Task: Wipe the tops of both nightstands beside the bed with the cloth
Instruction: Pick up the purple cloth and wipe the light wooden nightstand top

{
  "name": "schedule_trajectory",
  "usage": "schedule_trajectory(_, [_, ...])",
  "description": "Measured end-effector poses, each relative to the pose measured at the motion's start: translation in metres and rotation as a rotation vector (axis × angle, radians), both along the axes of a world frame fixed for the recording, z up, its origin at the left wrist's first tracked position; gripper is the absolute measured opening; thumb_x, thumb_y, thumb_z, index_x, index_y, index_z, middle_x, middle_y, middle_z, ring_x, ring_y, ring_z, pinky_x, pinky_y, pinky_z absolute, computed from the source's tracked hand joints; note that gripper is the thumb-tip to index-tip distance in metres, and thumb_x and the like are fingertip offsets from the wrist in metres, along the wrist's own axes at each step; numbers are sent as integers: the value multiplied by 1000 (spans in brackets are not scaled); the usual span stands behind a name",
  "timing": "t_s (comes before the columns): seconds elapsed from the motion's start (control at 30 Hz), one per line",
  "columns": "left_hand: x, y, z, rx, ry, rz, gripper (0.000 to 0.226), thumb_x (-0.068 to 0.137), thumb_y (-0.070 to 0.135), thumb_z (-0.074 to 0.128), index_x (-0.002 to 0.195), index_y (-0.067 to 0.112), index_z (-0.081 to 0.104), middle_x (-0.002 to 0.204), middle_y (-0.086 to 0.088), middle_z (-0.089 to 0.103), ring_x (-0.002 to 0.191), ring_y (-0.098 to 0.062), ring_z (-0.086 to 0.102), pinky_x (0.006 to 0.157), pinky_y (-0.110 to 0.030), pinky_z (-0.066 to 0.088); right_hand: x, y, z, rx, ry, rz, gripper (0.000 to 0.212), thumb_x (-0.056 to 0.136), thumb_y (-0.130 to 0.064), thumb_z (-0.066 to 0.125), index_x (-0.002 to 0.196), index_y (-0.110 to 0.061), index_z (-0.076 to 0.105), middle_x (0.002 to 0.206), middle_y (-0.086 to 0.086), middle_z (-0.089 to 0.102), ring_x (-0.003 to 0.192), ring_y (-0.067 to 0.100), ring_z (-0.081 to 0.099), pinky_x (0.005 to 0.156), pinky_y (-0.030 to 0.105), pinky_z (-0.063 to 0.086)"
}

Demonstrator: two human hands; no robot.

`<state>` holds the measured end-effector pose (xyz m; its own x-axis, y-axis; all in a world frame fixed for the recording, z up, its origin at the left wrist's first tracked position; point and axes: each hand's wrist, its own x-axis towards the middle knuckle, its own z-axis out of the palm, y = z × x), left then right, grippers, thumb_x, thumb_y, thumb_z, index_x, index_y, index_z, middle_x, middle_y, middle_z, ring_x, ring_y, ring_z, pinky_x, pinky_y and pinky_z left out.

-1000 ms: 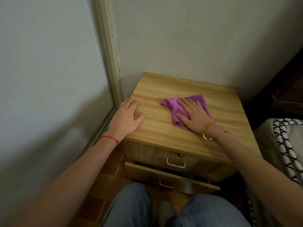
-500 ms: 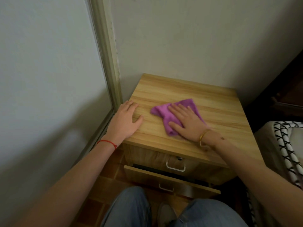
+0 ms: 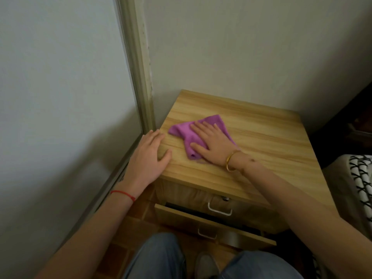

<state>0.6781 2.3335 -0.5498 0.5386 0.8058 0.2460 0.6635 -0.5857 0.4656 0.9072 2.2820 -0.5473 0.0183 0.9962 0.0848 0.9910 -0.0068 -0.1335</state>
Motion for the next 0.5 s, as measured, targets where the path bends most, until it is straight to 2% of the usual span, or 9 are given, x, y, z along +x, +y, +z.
schedule_trajectory(0.1, [0,-1,-1,-10,-28,8,60,96,47,47,149,20,35,158,4,26,146,-13,15,113,-25,7,5,1,1,-2,15,76,74,87,-64,20,151,-27,14,158,-4,13,145,15,9,115,31,-4])
schedule_trajectory(0.23, [0,-1,-3,-15,-46,12,61,96,49,47,149,22,33,159,7,24,146,-12,13,112,-24,5,57,46,4,-60,9,-204,66,96,-53,33,151,-23,15,159,1,12,146,20,9,117,38,-1])
schedule_trajectory(0.3, [0,0,-6,-17,-51,3,61,95,50,47,149,23,34,158,7,25,146,-12,14,113,-25,6,57,65,5,-69,-7,-245,66,97,-52,31,152,-22,14,159,1,11,146,20,8,117,40,-1])
schedule_trajectory(0.4, [0,5,-10,-12,-106,-8,63,91,51,48,146,20,41,155,4,32,145,-12,19,116,-24,8,19,77,0,-15,-1,-67,66,96,-53,32,151,-22,15,159,1,13,146,20,10,118,40,0])
schedule_trajectory(0.5, [1,9,-12,0,-114,-22,66,88,52,48,145,19,42,155,4,34,144,-9,20,116,-21,7,6,76,-3,-5,6,116,74,88,-63,24,151,-25,16,158,-1,16,146,17,11,119,38,2])
